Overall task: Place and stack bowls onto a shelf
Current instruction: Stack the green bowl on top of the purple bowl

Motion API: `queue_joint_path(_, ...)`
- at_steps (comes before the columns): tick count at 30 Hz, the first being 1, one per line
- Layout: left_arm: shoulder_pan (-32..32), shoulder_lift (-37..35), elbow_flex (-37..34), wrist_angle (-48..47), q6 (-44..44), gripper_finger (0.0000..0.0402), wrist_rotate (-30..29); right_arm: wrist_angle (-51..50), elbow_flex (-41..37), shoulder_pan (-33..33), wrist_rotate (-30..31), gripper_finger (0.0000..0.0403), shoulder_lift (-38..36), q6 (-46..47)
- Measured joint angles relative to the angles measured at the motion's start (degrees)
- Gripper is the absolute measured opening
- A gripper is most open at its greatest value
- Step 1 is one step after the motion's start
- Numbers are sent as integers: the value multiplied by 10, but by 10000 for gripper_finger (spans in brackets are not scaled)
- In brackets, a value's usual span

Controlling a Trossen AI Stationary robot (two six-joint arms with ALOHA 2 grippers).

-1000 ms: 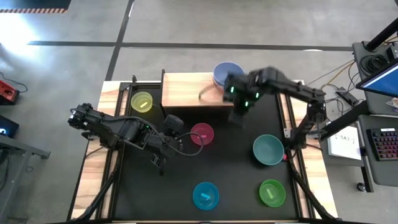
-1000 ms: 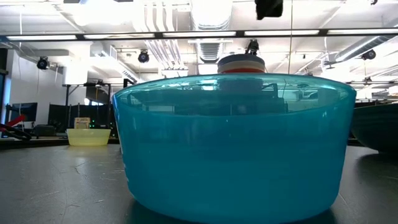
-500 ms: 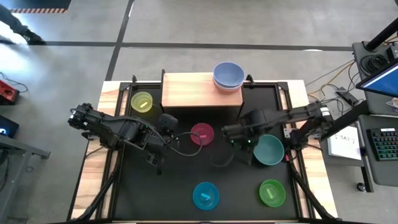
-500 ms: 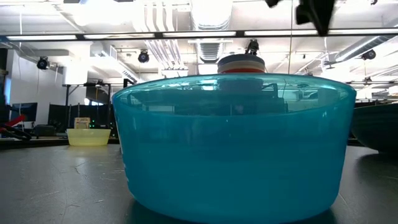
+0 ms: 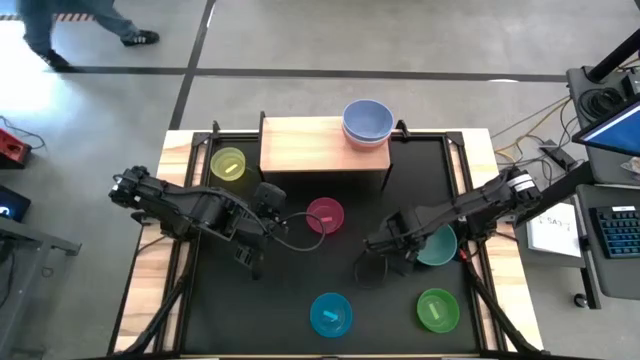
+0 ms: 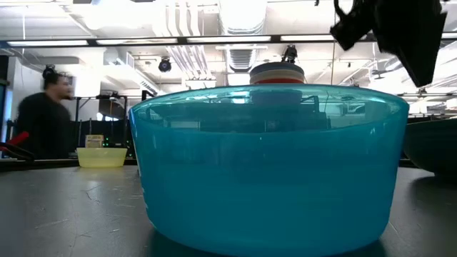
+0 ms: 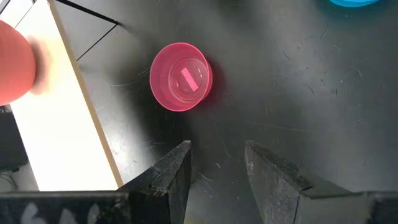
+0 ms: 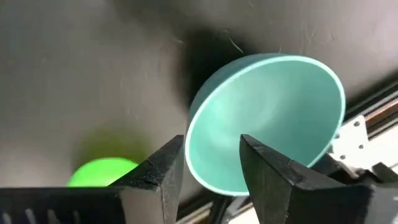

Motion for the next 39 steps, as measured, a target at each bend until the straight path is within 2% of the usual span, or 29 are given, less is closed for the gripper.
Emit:
queue_joint_path(14,0,0,0,-2,0,134,0,109,-95,0,-21,146,0,36)
queue_joint_path(27,0,0,-3,2,1,134,0,154,-187,0,-22,142,0,37)
queue_joint_path(32,0,10,-3,10,-31,134,2,159,-191,0,-26,109,0,24)
queue_joint_path(36,0,29,-3,13,-89,134,3,159,-185,0,-44,56,0,-10)
queue_joint_path(39,0,43,-3,13,-89,134,6,158,-168,0,-81,17,0,-40)
